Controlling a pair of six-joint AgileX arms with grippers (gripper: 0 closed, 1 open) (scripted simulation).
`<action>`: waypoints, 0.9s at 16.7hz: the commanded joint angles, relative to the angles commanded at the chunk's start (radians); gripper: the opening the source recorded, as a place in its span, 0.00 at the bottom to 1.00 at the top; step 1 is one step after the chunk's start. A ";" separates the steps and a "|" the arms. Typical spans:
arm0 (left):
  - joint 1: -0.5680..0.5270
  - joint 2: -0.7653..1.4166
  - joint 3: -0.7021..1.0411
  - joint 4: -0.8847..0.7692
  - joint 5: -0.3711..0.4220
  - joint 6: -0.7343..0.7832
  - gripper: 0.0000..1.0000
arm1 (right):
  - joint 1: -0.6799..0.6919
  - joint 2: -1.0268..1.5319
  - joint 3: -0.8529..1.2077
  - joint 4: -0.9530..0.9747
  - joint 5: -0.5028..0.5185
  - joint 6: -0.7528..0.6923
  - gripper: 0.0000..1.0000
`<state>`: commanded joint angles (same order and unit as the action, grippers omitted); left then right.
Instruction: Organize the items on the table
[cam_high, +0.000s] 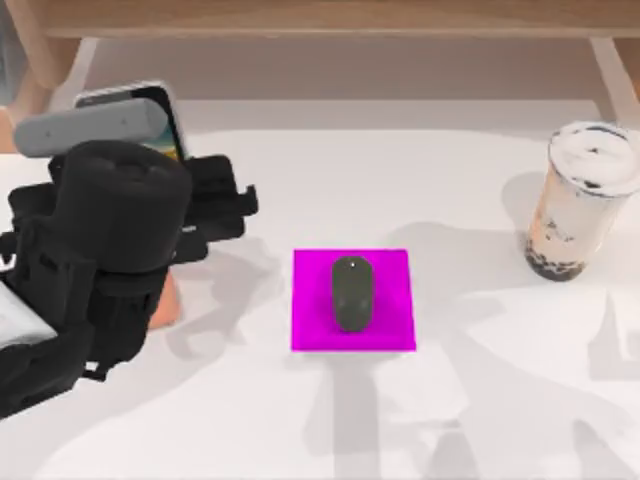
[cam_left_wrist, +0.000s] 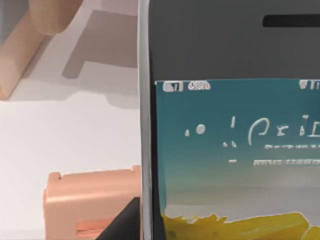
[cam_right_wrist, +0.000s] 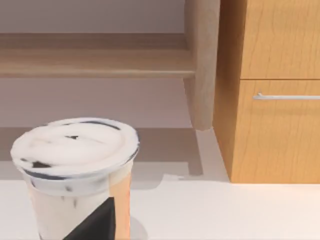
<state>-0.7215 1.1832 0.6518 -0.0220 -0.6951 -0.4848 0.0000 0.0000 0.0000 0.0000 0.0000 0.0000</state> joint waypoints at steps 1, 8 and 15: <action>0.036 0.010 -0.009 0.016 -0.016 0.014 0.00 | 0.000 0.000 0.000 0.000 0.000 0.000 1.00; 0.140 0.088 -0.039 0.081 -0.047 0.044 0.00 | 0.000 0.000 0.000 0.000 0.000 0.000 1.00; 0.140 0.088 -0.039 0.081 -0.047 0.044 0.38 | 0.000 0.000 0.000 0.000 0.000 0.000 1.00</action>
<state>-0.5817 1.2715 0.6128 0.0585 -0.7418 -0.4405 0.0000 0.0000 0.0000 0.0000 0.0000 0.0000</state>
